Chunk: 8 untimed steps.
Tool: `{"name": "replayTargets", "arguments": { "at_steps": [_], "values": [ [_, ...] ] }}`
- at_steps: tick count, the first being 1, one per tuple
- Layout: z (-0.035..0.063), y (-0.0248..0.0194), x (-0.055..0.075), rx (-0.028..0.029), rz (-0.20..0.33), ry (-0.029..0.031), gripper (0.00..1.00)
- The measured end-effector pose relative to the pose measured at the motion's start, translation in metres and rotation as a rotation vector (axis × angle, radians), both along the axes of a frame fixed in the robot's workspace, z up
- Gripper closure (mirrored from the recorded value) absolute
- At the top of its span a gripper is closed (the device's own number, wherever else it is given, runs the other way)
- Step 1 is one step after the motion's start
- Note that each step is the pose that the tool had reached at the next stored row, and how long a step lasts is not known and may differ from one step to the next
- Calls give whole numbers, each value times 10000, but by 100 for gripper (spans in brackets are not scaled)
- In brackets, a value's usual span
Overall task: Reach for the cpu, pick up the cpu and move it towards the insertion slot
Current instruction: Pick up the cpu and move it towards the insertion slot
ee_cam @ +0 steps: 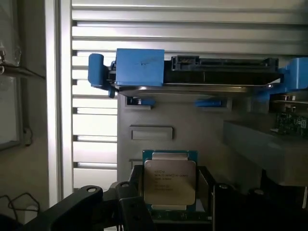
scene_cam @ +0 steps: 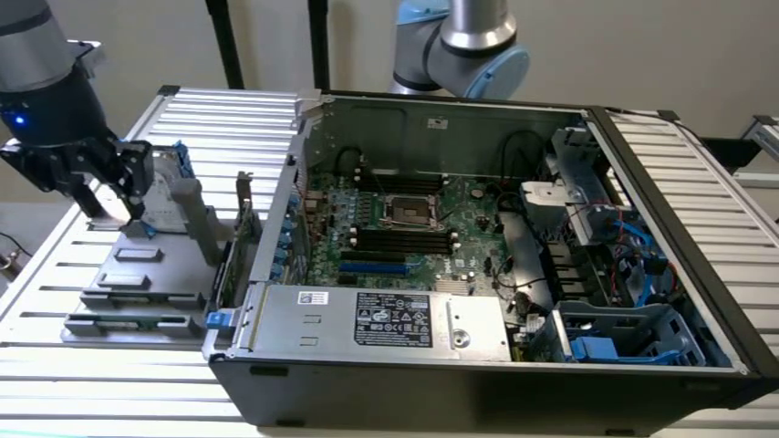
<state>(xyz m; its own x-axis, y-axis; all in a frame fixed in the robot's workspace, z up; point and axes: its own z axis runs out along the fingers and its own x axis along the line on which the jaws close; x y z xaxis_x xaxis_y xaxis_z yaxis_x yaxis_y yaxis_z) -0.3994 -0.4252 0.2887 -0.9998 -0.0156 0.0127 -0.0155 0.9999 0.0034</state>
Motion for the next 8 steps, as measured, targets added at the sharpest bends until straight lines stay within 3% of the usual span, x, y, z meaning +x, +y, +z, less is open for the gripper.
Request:
{"name": "replayTargets", "arguments": {
  "at_steps": [8],
  "values": [
    [362, -1, 263, 0, 1, 41, 45]
  ]
}}
